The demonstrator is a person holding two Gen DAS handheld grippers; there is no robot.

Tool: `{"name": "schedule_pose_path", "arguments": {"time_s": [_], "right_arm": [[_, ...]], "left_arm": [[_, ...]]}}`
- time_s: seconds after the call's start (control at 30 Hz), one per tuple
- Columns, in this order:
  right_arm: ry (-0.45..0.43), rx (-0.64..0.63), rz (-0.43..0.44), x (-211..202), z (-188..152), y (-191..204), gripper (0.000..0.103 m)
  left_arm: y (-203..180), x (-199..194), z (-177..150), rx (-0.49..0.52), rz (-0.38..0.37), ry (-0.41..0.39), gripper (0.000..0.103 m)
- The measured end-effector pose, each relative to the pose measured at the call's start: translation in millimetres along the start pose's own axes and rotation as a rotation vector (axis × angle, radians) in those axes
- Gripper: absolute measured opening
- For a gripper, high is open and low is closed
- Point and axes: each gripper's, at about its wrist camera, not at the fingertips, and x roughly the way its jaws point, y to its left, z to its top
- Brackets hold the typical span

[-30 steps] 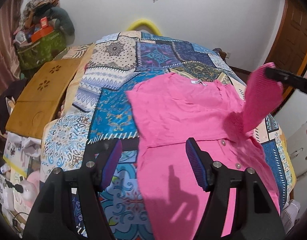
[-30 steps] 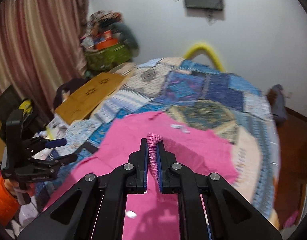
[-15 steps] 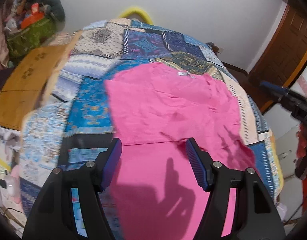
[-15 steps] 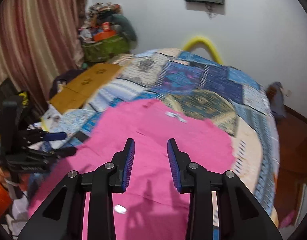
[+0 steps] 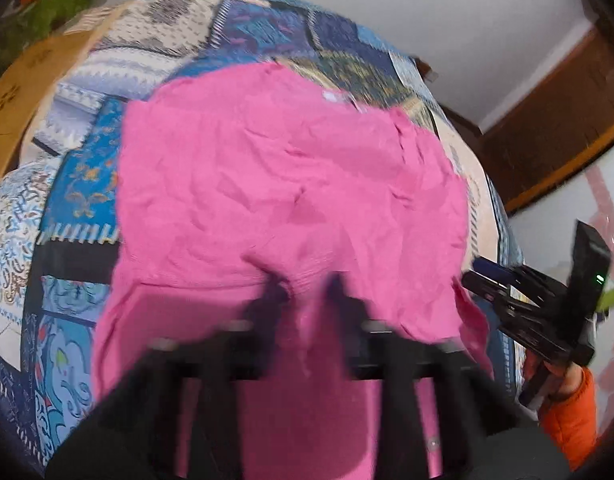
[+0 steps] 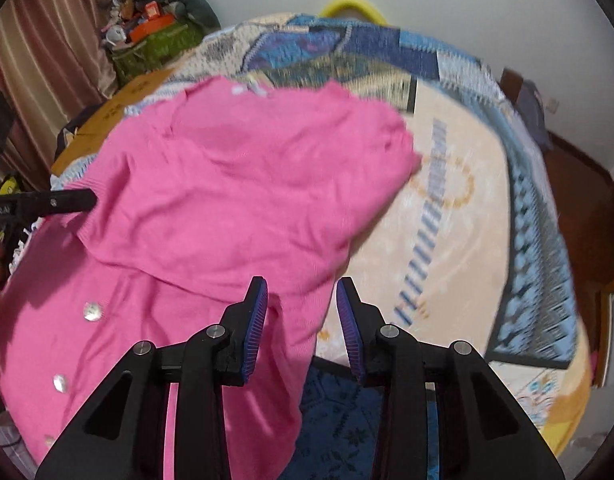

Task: Fold small clothes

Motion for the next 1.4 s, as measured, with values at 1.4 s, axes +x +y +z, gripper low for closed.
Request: {"name": "schedule_pose_path", "arguments": {"time_s": [1.4], "right_arm": [[-0.018, 0.044, 0.028, -11.9, -3.1, 3.0, 0.040]], "left_arm": [[41.2, -12.5, 29.7, 0.089, 0.118, -0.045, 0.028]]}}
